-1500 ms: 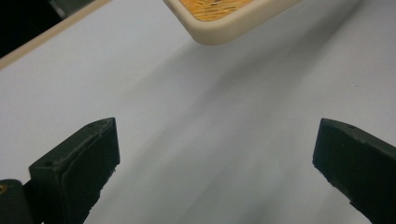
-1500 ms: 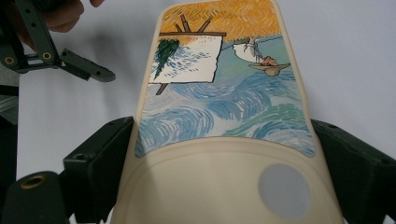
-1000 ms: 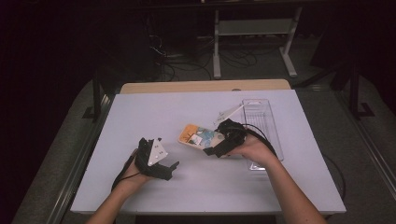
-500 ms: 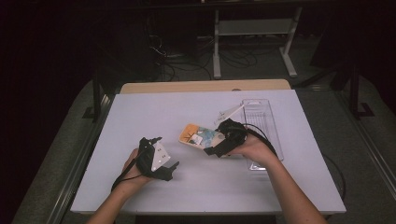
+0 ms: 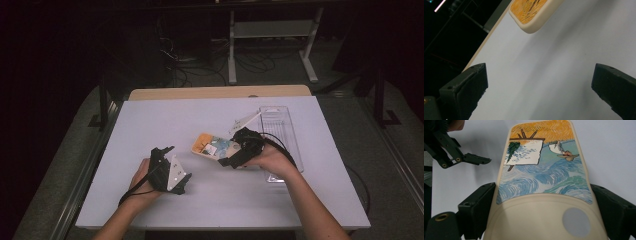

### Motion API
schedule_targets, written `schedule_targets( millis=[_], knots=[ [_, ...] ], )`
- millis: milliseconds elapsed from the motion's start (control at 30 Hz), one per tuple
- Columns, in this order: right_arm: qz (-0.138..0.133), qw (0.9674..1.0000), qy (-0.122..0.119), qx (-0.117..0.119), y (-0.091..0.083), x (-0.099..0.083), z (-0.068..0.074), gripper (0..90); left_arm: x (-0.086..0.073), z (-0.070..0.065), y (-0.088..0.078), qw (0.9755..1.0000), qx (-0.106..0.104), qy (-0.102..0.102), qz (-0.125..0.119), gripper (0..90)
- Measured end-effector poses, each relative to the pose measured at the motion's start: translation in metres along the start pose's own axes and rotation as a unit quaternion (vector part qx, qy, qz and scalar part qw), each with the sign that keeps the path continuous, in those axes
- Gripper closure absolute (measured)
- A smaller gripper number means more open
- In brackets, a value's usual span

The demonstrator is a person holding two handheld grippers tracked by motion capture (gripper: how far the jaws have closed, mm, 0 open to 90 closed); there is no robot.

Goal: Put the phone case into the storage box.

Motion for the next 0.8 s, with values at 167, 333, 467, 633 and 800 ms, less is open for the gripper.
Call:
schedule_targets(
  millis=[167, 333, 467, 633, 800],
  knots=[
    [0.000, 1.0000, -0.001, 0.000, 0.000, 0.000, 0.000, 10.6, 0.002, -0.001, -0.001, 0.9995, 0.014, 0.027, 0.003, 0.2],
    [0.001, 1.0000, -0.003, -0.001, 0.001, 0.000, 0.000, 10.6, 0.003, -0.004, -0.001, 0.9985, 0.029, 0.047, -0.002, 0.2],
    [0.002, 1.0000, -0.003, 0.002, 0.002, 0.000, 0.000, 10.6, 0.005, -0.006, -0.001, 0.9963, 0.041, 0.076, 0.002, 0.2],
    [0.003, 1.0000, 0.000, 0.004, 0.002, 0.000, 0.001, 10.6, 0.005, -0.008, -0.001, 0.9938, 0.055, 0.097, 0.007, 0.2],
    [0.001, 1.0000, -0.002, 0.001, 0.002, 0.000, 0.000, 10.6, 0.005, -0.010, 0.001, 0.9909, 0.068, 0.116, 0.006, 0.2]
  ],
)
Point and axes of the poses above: each handheld gripper's, and its own axes: y roughly forward along the jaws, x roughly out of its top, z roughly to its left, the point moved 3 cm from there along y, roughly forward along the jaws, and after that the axes turned 5 degrees about -x, right-handed, at the moved point
